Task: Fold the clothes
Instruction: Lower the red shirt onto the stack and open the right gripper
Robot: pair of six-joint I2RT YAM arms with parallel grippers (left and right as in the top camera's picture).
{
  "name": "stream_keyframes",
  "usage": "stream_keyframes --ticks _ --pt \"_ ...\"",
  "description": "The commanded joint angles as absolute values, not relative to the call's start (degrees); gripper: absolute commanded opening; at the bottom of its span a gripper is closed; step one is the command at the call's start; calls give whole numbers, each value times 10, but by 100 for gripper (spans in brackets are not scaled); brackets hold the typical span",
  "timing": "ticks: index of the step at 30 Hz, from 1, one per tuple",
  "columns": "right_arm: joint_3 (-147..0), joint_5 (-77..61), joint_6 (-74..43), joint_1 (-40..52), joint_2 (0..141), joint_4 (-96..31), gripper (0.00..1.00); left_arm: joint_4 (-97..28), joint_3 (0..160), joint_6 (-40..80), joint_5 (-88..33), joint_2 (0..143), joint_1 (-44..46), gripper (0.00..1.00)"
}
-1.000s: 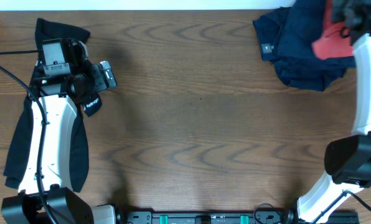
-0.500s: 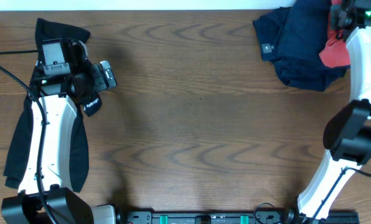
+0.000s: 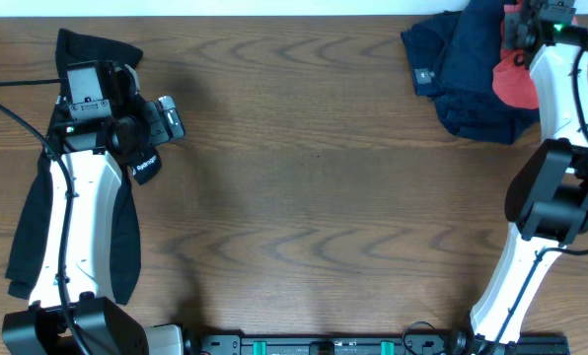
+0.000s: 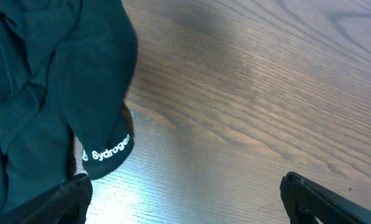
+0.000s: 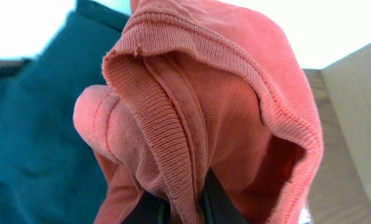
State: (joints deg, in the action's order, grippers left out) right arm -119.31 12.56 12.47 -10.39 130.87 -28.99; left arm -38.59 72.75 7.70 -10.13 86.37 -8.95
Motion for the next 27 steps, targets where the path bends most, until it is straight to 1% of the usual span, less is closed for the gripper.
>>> stream_keyframes --ticks 1,12,13,14,15,16,17,20,24,27 --pt "-1207 100 90 -81 1313 -273 1 -385 734 74 -98 865 -91 98" --pt "-1207 98 68 -41 1351 -257 1 -375 734 71 -98 865 -91 98" --pt "-1207 98 65 -38 1353 -258 9 -374 734 71 -98 865 -91 98" --pt "-1207 98 62 -35 1357 -257 30 -373 734 71 -98 865 -91 99" --pt "-1207 98 62 -31 1357 -258 72 -373 734 68 -98 865 -91 98" --pt "-1207 98 62 -27 1357 -261 96 -373 734 62 -98 865 -91 98" --pt "-1208 98 62 -21 1354 -265 99 -373 734 58 -98 865 -91 98" --pt "-1214 92 62 -4 1330 -291 99 -374 734 58 -98 865 -91 98" --pt "-1217 48 62 22 1270 -328 99 -373 734 58 -98 865 -91 98" --pt "-1217 45 43 34 1222 -342 99 -373 734 58 -98 866 -91 98"
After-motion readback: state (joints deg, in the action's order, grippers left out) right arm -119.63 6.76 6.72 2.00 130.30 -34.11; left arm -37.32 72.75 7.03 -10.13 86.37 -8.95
